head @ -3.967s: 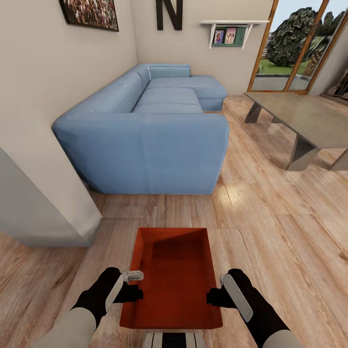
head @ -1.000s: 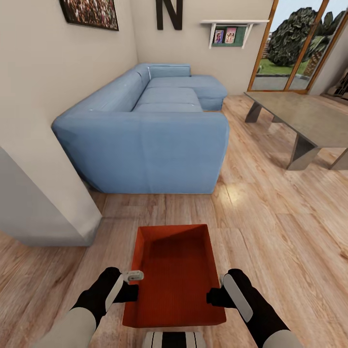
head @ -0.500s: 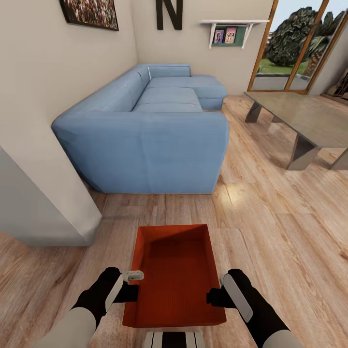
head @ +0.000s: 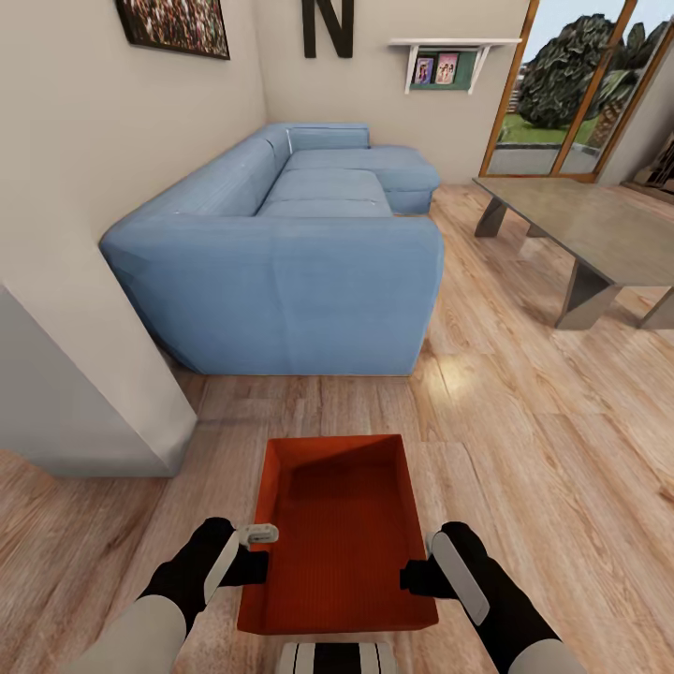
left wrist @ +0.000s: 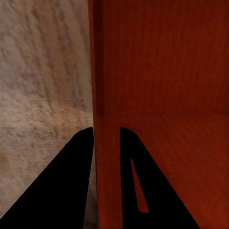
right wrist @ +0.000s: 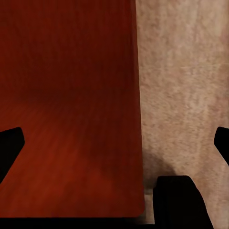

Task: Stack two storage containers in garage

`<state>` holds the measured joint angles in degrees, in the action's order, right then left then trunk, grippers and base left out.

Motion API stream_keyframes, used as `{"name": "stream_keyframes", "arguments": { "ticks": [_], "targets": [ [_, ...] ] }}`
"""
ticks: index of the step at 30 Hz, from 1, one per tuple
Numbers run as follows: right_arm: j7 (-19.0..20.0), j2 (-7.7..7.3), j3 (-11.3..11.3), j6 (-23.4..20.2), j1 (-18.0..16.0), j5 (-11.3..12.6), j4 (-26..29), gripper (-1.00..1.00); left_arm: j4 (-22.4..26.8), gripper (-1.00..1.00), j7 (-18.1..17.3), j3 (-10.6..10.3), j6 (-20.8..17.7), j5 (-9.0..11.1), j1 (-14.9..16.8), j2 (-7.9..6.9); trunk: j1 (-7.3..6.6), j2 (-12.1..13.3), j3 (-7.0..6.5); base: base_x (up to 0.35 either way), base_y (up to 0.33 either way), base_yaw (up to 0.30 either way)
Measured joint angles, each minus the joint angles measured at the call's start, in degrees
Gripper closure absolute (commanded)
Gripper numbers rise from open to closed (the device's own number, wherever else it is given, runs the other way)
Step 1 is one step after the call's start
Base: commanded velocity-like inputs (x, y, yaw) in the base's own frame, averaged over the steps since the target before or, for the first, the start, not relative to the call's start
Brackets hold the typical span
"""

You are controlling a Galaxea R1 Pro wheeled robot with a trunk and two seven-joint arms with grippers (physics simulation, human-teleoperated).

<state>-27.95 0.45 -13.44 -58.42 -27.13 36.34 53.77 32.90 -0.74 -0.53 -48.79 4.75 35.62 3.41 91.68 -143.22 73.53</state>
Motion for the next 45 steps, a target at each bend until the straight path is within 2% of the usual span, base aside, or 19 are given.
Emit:
{"name": "stream_keyframes", "arguments": {
  "ticks": [2,8,45],
  "targets": [
    [0.0,0.01,0.0,0.1,0.0,0.0,-0.7,-1.00,0.0,1.00,0.0,0.0,0.0,0.0,0.0,-0.01,0.00,0.0,0.00,0.000,0.000,0.000],
    [0.0,0.01,0.0,5.8,0.0,0.0,-3.1,-1.00,0.0,1.00,0.0,0.0,0.0,0.0,0.0,0.02,0.00,0.0,0.00,0.000,0.000,0.000],
    [0.0,0.01,-0.1,6.5,0.0,0.0,-3.2,-1.00,0.0,1.00,0.0,-0.1,0.0,0.0,0.0,0.01,0.00,0.0,0.00,0.000,0.000,0.000]
  ]
}}
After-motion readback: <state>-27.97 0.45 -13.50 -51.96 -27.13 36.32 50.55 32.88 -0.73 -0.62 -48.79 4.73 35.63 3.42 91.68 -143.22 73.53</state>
